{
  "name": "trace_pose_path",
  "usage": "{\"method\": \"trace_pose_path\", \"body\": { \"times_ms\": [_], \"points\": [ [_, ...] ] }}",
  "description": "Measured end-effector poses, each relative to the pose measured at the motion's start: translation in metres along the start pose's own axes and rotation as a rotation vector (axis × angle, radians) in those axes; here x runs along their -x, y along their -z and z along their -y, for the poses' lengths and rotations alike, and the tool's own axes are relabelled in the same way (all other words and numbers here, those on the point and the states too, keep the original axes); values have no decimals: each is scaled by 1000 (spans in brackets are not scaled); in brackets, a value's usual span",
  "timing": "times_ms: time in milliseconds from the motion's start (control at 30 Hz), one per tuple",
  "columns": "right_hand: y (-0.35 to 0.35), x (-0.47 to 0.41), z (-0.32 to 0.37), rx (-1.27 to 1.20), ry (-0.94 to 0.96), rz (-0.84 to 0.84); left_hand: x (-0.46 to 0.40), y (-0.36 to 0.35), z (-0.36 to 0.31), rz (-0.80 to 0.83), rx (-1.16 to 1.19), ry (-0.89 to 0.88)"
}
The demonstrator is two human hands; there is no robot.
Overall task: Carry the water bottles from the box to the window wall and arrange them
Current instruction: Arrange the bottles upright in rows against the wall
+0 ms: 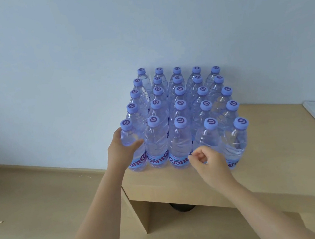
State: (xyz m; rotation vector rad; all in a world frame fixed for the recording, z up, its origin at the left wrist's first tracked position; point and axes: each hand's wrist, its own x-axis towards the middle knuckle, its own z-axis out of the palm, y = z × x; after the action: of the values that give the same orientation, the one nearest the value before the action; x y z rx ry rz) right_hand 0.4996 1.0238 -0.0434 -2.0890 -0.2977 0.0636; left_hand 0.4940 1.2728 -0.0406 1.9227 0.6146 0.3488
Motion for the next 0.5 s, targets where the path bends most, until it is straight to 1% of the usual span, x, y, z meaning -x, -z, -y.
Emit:
{"method": "trace_pose_path", "body": {
  "times_ms": [33, 100, 233, 300, 367, 433, 500],
  "points": [
    [-2, 1, -9, 3, -82, 13, 1, -1, 0, -10, -4, 0],
    [-4, 1, -22, 1, -194, -19, 6, -3, 2, -43, 1, 19],
    [1, 6, -46, 38, -379, -126, 30, -14, 27, -56, 176, 176],
    [8, 10, -57, -49, -498, -142, 46, -31, 39, -51, 146, 214],
    [14, 12, -66, -169, -599, -166, 56, -50, 48, -48, 210, 150],
    [18, 9, -71, -188, -620, -214, 56, -64, 50, -89, 242, 142],
    [17, 3, -72, -212, -559, -237, 50, -72, 49, -119, 216, 182]
  ]
}}
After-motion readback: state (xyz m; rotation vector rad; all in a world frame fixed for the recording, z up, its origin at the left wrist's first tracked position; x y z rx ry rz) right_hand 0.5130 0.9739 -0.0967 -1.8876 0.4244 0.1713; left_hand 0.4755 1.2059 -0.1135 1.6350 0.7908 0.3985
